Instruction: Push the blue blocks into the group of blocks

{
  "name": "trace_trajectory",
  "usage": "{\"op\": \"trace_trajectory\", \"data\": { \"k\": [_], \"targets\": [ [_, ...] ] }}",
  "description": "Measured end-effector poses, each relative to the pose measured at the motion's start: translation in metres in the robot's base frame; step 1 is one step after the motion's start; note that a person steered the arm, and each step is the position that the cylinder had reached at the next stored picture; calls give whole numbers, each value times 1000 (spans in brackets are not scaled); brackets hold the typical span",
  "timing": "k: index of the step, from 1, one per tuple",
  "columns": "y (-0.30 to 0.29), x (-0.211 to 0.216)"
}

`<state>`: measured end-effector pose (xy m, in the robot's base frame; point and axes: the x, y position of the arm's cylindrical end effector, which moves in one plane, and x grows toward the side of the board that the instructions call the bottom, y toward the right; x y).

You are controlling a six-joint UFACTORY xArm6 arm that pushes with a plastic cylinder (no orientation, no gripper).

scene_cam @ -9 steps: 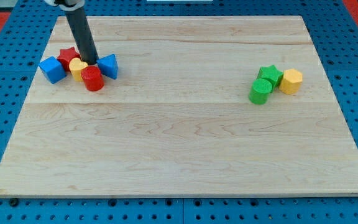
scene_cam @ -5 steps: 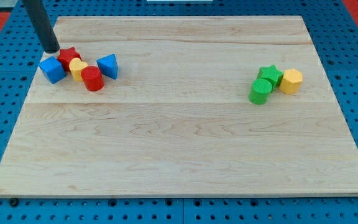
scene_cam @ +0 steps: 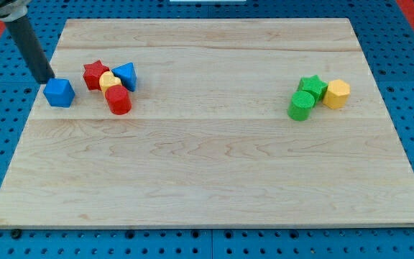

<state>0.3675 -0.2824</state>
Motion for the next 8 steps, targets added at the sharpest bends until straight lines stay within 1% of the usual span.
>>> {"op": "trace_trajectory", "data": {
  "k": [2,3,5,6,7,8],
  "targets": [
    [14,41],
    [32,49],
    [87,55],
    [89,88],
    [122,92],
    [155,78]
  ]
}}
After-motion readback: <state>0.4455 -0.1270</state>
